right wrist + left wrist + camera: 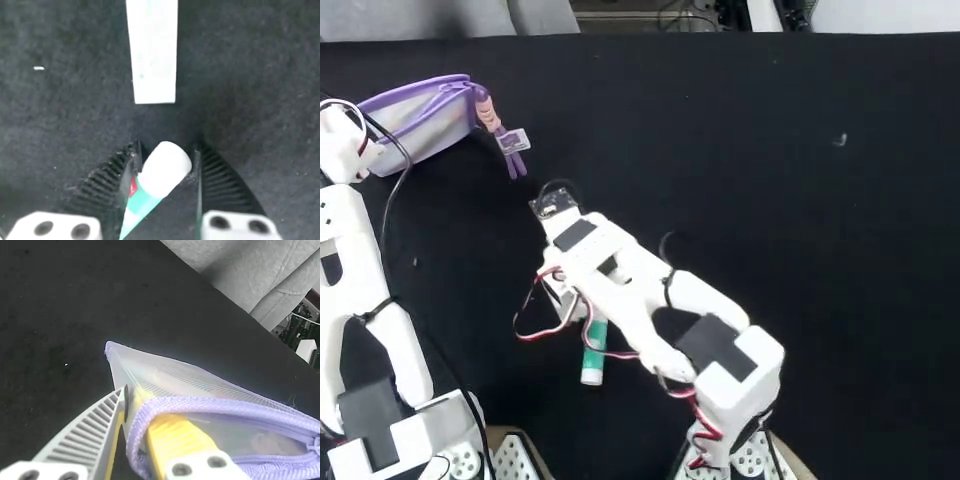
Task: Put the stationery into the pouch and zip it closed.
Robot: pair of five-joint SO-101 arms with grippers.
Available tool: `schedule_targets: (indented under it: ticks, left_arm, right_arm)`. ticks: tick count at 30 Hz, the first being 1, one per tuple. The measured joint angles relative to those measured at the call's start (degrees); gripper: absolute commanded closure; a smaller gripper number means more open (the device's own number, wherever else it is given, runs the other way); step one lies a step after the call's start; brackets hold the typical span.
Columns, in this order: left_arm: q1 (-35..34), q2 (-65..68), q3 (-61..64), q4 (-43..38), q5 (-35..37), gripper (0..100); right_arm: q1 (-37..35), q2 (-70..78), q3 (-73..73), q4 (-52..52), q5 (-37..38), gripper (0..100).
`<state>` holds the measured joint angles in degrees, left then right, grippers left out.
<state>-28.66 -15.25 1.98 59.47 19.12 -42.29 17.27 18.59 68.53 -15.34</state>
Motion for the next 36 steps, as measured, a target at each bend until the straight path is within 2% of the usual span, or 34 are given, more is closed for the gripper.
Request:
schedule_targets:
  ticks: [3, 12, 18, 26, 33, 36]
  left_arm:
    - [0.0, 0.0, 0.0, 0.0, 0.0, 97]
    - [0.53, 0.0, 0.0, 0.0, 0.0, 97]
    - [4.48, 0.0, 0.0, 0.18, 0.0, 97]
    - [11.69, 0.0, -4.84, 10.02, -0.09, 97]
    - [17.41, 0.0, -8.88, 18.02, -0.09, 97]
    - [19.16, -0.09, -8.97, 19.34, -0.09, 97]
  right_arm:
    - [0.7, 2.37, -3.43, 3.34, 0.0, 97.0]
    - [3.78, 2.99, -6.51, 5.89, 0.0, 97.6]
    - [10.02, 1.67, -12.4, 11.6, 2.9, 97.6]
    - [18.99, -14.42, -13.1, 13.1, 3.08, 97.6]
    - [21.8, -31.56, -13.1, 13.1, 3.52, 97.4]
    - [22.77, -38.33, -13.1, 10.29, 6.24, 97.6]
